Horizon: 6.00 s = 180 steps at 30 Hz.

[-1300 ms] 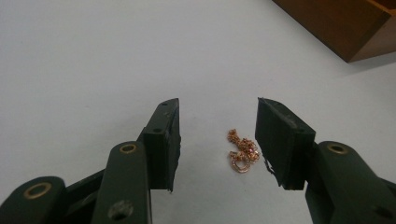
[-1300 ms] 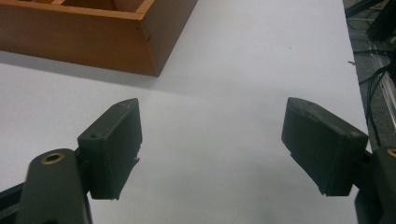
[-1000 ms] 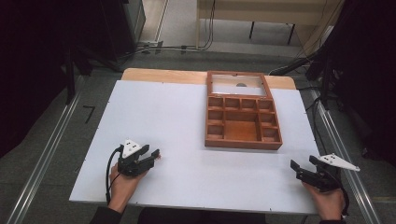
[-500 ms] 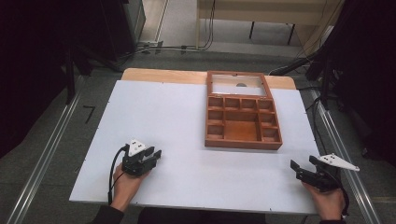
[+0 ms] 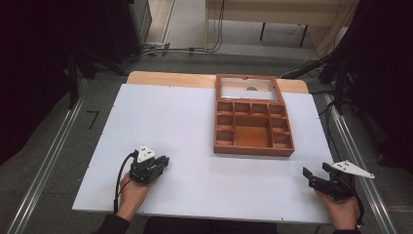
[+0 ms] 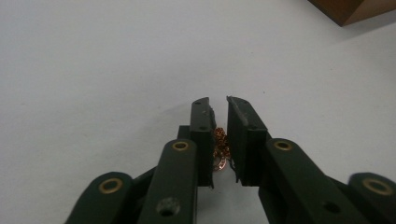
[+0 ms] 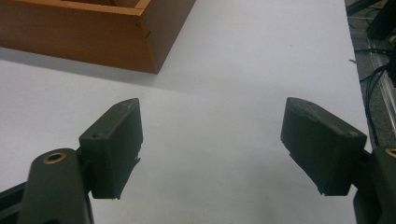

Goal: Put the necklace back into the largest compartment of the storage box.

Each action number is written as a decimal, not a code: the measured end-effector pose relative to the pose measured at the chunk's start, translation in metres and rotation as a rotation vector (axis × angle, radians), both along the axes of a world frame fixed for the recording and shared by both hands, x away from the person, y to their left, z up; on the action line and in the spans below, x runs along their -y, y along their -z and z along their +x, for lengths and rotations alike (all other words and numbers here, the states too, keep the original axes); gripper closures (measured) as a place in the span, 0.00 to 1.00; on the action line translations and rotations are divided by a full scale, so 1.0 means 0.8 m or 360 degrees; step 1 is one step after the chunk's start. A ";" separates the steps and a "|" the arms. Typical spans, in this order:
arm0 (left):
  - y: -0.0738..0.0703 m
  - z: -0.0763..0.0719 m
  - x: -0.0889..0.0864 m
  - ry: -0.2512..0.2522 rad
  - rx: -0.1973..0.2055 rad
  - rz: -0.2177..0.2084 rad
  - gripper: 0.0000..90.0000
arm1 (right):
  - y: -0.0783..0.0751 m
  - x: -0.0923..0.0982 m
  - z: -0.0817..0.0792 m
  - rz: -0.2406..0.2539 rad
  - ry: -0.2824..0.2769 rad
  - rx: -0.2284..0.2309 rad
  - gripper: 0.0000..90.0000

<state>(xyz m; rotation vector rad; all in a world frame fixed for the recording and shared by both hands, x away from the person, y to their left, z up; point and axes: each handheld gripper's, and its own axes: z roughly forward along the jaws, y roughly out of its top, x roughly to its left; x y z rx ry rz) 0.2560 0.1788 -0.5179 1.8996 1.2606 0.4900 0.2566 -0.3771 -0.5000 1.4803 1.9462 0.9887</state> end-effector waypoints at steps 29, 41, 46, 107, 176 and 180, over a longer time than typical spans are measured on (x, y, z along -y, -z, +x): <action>-0.029 -0.006 0.004 0.0015 0.0097 -0.0158 0.98 | 0.000 0.001 0.000 0.0008 0.0003 0.0001 0.21; -0.043 -0.007 0.018 0.0055 0.0142 -0.0207 0.97 | -0.001 0.001 -0.002 0.0015 0.0005 -0.0002 0.21; -0.048 -0.004 0.025 0.0064 0.0144 -0.0213 0.97 | -0.001 0.002 -0.002 0.0019 0.0005 -0.0003 0.21; -0.089 0.046 0.146 0.0274 0.0194 -0.0260 0.97 | 0.000 -0.003 0.001 0.0024 -0.0028 -0.0014 0.21; -0.098 0.104 0.246 0.0357 0.0198 -0.0204 0.97 | 0.000 -0.004 0.003 0.0041 -0.0052 -0.0018 0.21; -0.098 0.110 0.252 0.0352 0.0198 -0.0198 0.97 | 0.000 -0.004 0.003 0.0046 -0.0053 -0.0021 0.21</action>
